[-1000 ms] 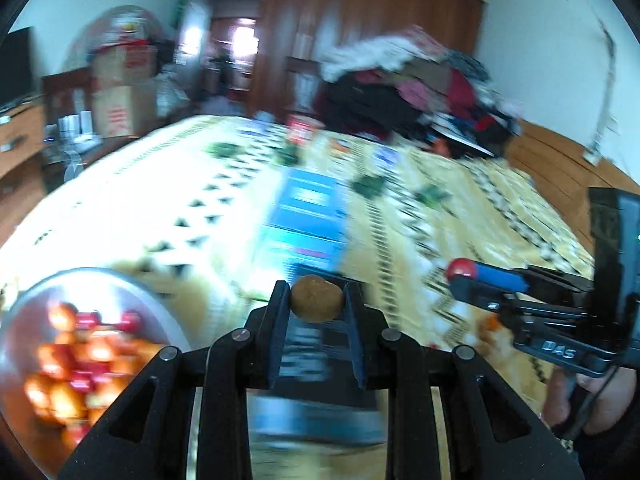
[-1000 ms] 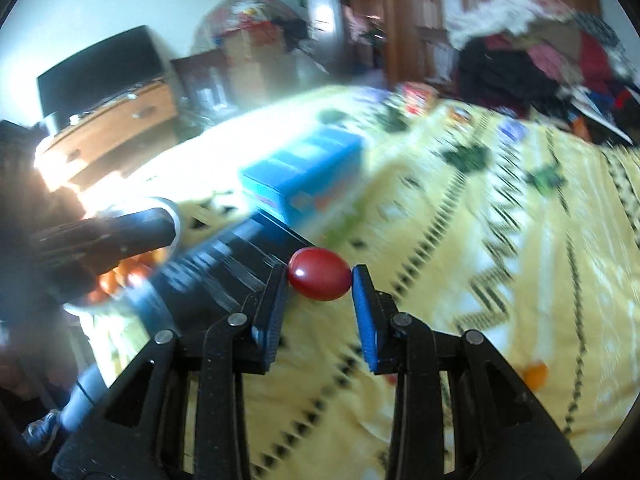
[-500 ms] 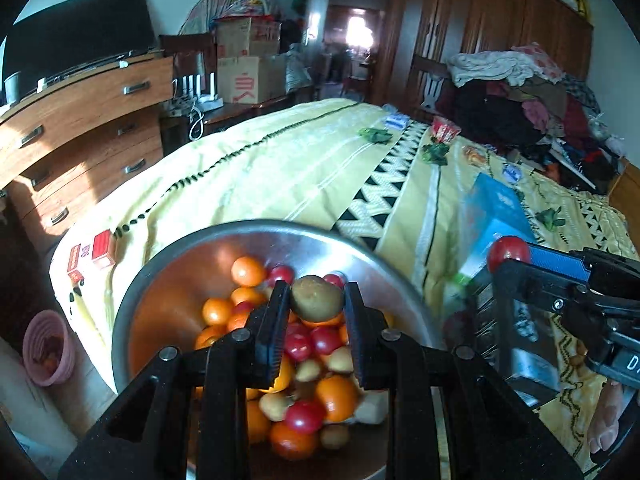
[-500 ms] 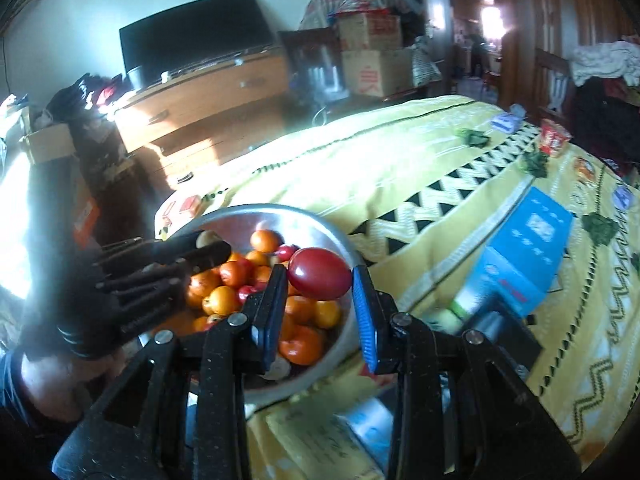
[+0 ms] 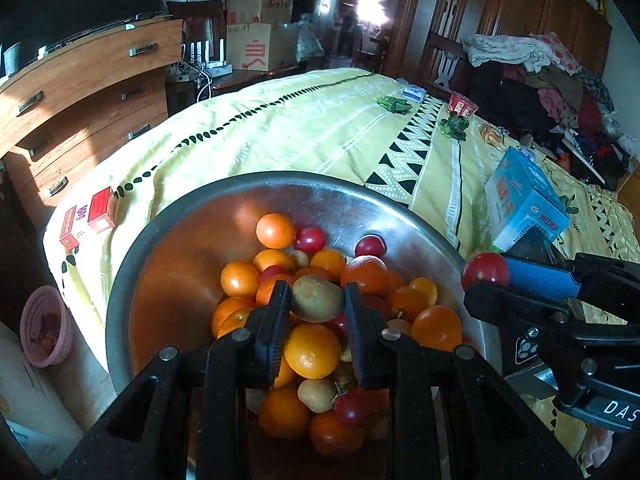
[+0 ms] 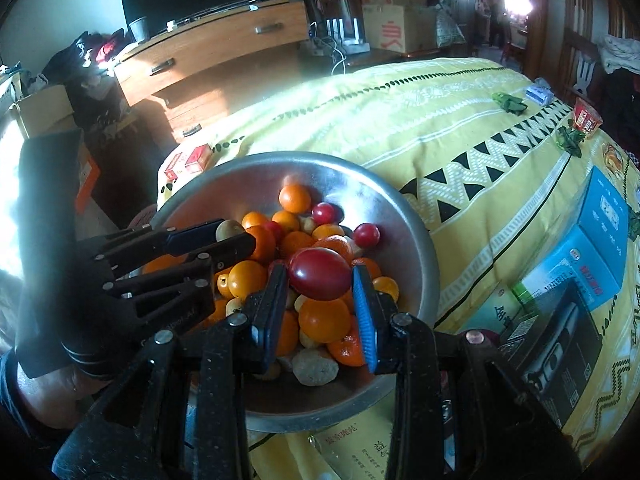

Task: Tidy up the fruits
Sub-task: 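Carry the potato and tomato over the steel bowl with both tools, then open both tools to drop the potato and tomato into the bowl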

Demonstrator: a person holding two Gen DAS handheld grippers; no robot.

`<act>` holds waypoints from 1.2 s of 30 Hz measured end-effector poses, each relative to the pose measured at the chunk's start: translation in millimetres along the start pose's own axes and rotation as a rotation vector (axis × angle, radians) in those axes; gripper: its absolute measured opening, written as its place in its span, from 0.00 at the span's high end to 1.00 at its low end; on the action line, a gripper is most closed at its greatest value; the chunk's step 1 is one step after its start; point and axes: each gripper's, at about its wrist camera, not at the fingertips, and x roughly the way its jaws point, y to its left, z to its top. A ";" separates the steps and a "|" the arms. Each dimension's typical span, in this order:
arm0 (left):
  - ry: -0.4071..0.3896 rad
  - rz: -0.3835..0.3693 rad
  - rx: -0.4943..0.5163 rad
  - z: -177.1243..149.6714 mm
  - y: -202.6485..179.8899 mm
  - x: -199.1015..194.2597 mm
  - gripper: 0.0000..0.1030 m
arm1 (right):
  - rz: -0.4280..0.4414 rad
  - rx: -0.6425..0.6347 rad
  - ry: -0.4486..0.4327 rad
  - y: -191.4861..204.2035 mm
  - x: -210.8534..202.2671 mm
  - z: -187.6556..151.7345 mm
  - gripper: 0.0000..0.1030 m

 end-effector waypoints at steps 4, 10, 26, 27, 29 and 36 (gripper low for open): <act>0.008 0.000 -0.006 -1.3 2.5 2.4 0.74 | -0.002 0.000 0.012 4.0 6.2 3.4 0.68; 0.013 0.006 -0.016 -2.3 6.2 5.1 0.74 | -0.003 -0.004 0.033 8.2 14.1 4.9 0.67; 0.018 0.072 -0.039 -3.3 13.0 7.1 0.30 | -0.026 0.009 0.015 8.2 11.1 6.5 0.36; 0.017 0.074 -0.038 -3.0 12.7 7.2 0.29 | -0.024 0.013 0.009 6.7 10.0 6.9 0.34; 0.017 0.077 -0.036 -2.8 12.0 7.7 0.28 | -0.023 0.017 0.006 5.0 8.7 6.9 0.34; 0.015 0.113 -0.038 -2.6 10.6 6.6 0.16 | -0.020 0.026 -0.027 4.0 -2.3 4.2 0.21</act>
